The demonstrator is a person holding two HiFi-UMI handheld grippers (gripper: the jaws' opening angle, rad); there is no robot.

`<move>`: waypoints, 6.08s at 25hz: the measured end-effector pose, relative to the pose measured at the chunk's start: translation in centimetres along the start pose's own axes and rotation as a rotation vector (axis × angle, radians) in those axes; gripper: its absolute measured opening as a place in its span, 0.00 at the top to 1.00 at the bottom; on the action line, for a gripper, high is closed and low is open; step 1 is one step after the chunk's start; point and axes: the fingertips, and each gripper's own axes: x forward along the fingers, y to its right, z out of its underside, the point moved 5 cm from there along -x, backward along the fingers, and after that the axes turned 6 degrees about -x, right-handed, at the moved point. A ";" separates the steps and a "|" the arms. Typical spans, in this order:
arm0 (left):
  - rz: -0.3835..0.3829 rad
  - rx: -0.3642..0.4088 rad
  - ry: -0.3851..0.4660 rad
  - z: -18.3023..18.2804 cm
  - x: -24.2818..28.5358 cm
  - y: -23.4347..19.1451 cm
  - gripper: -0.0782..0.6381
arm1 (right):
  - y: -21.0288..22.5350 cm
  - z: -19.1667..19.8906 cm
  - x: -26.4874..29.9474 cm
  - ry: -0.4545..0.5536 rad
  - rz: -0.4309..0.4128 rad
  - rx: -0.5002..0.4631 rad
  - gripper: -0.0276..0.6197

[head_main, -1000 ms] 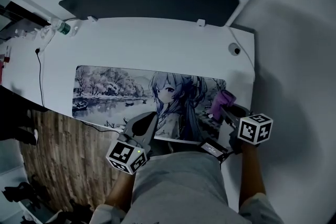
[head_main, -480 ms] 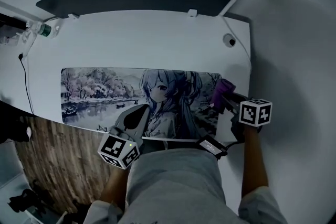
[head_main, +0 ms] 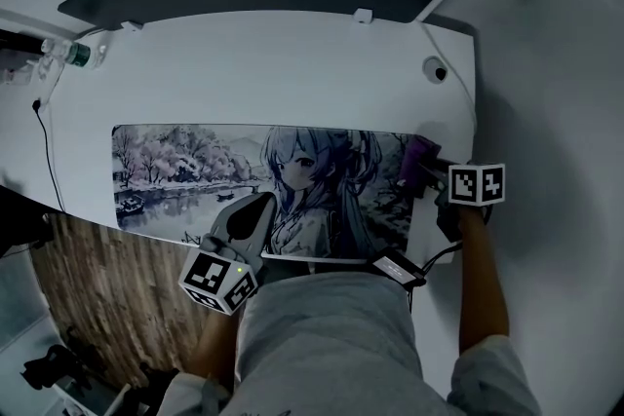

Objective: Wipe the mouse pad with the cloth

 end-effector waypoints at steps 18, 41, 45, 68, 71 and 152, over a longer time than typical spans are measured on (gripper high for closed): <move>-0.001 -0.017 -0.007 0.8 -2.5 -4.9 0.87 | -1.1 -0.2 1.9 -0.048 0.176 -0.039 0.81; 0.051 0.010 -0.059 -1.6 -7.8 -16.8 0.87 | -9.8 -1.9 7.6 -0.043 0.204 0.032 0.81; 0.032 -0.001 -0.047 -1.8 -9.5 -18.5 0.87 | -11.6 -2.4 8.9 -0.061 0.198 0.012 0.81; -0.050 0.005 0.005 -3.0 -19.9 -28.7 0.87 | -23.9 -5.1 17.1 -0.100 0.163 -0.077 0.81; -0.055 0.010 0.007 -3.1 -20.9 -30.0 0.87 | -25.6 -5.4 18.1 -0.104 0.158 -0.082 0.81; -0.249 -0.126 0.095 -1.6 -31.9 -40.0 0.87 | -59.5 -11.3 36.7 -0.132 -0.300 -0.460 0.81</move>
